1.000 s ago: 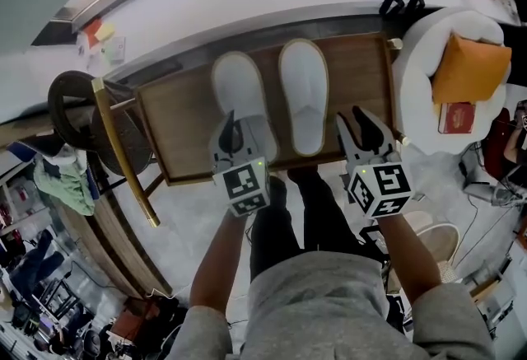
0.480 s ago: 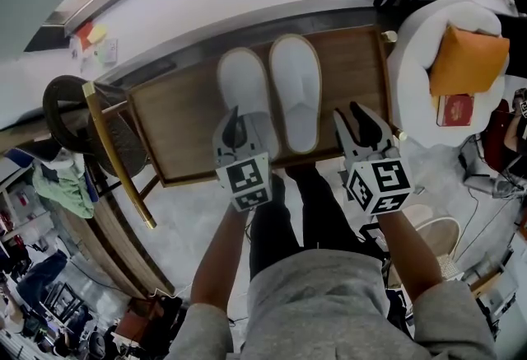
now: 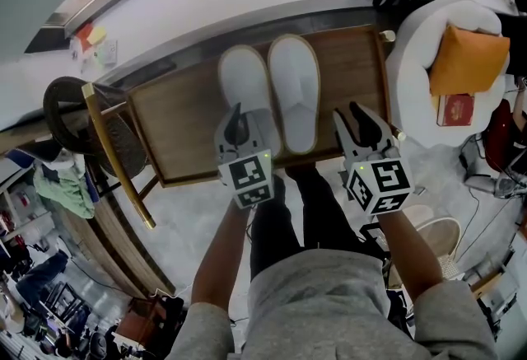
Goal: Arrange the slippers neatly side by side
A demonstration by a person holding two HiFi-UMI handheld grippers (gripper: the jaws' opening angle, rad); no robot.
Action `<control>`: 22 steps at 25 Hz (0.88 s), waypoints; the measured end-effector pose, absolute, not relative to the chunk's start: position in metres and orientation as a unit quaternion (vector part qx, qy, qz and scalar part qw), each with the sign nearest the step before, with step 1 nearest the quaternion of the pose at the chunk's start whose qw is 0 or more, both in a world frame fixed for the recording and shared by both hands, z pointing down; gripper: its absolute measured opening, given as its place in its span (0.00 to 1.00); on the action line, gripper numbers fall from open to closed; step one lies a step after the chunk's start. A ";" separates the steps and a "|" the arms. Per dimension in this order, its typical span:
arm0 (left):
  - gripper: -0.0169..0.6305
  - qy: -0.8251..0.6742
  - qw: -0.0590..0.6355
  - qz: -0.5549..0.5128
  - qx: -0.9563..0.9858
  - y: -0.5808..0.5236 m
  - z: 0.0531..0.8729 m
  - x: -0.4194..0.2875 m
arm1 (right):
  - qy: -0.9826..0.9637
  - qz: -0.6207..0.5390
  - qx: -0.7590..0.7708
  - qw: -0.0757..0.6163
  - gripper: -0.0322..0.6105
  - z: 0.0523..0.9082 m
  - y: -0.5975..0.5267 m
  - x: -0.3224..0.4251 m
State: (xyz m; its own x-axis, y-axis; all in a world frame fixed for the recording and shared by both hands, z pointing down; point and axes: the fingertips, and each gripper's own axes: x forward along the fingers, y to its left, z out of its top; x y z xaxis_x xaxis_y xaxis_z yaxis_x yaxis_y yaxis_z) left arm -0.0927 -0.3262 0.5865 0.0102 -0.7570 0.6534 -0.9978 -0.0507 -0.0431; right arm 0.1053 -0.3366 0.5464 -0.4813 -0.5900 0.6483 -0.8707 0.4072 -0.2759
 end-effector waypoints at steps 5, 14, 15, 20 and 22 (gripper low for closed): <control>0.14 -0.636 0.242 0.268 0.682 -0.321 0.588 -0.089 | -0.809 0.304 0.449 0.228 0.28 0.544 -0.336 0.105; 0.40 -0.613 0.255 0.259 0.702 -0.316 0.571 -0.097 | -0.825 0.285 0.437 0.216 0.28 0.523 -0.347 0.090; 0.40 -0.612 0.257 0.258 0.702 -0.309 0.567 -0.098 | -0.827 0.282 0.436 0.216 0.28 0.517 -0.345 0.091; 0.40 -0.629 0.242 0.243 0.698 -0.293 0.525 -0.108 | -0.837 0.247 0.440 0.213 0.19 0.480 -0.346 0.100; 0.39 -0.633 0.236 0.233 0.699 -0.285 0.502 -0.111 | -0.839 0.234 0.443 0.212 0.12 0.462 -0.347 0.108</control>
State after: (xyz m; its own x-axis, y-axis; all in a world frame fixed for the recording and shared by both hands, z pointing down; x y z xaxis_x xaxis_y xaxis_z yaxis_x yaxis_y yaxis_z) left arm -0.1109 -0.2851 0.5020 0.0897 -0.7754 0.6250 -0.9956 -0.0869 0.0351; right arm 0.1078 -0.3470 0.4621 -0.5180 -0.6444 0.5625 -0.8424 0.4986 -0.2045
